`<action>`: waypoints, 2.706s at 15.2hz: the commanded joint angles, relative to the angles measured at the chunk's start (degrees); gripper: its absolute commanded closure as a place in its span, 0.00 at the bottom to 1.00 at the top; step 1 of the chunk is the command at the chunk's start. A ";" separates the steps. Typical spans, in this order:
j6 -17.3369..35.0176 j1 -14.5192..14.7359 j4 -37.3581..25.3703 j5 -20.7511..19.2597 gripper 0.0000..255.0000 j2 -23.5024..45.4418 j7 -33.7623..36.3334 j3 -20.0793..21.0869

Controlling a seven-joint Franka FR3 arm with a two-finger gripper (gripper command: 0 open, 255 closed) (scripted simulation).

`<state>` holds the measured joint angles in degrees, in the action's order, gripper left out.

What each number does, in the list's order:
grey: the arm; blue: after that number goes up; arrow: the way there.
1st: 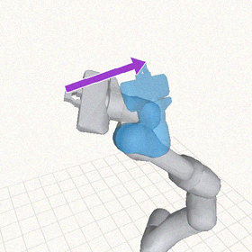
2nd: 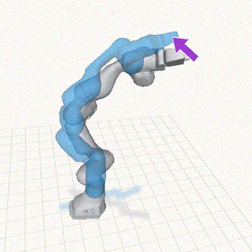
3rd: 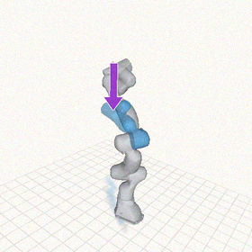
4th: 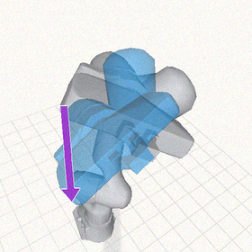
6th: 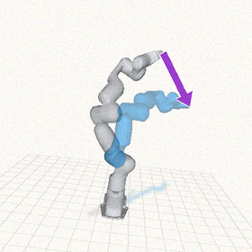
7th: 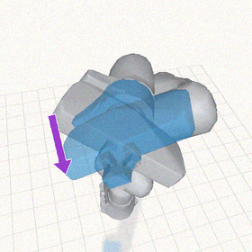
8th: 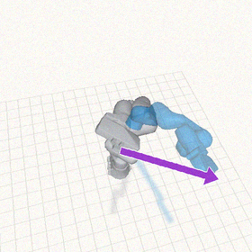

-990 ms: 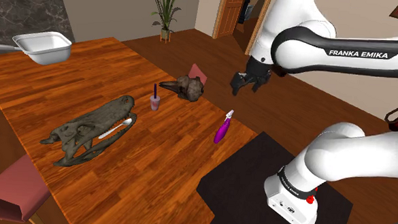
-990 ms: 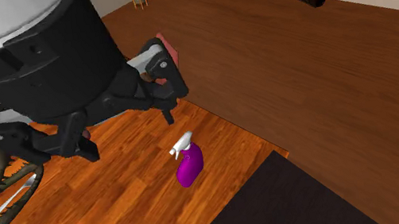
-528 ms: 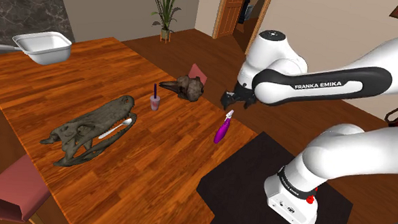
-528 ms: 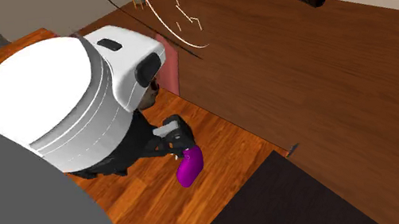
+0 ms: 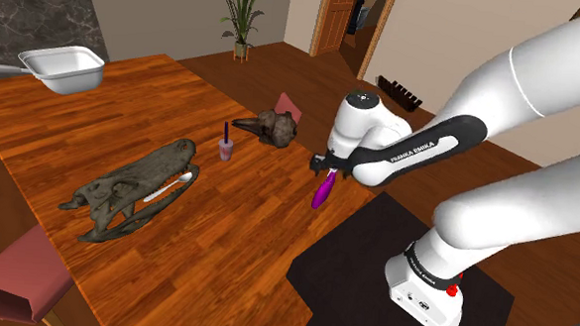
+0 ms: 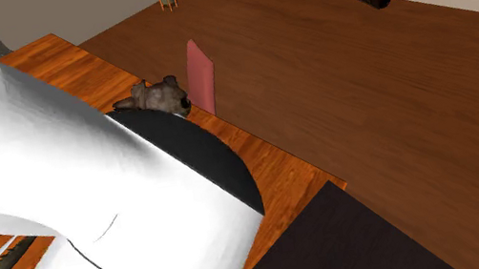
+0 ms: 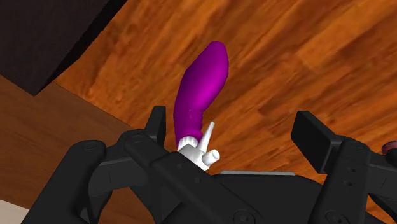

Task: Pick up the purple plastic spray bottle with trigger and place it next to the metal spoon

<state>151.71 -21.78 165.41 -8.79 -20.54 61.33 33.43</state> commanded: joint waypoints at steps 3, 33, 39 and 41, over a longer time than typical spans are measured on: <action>7.68 -21.27 -3.03 -24.54 0.00 13.62 26.38 15.83; -3.62 -21.82 -15.83 -75.67 1.00 43.92 70.40 6.66; -1.07 -24.99 -12.79 -65.86 1.00 36.23 62.79 10.95; -0.11 -26.19 -11.75 -61.85 1.00 33.41 59.65 12.63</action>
<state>151.23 -47.48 153.25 -72.65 14.11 122.43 45.25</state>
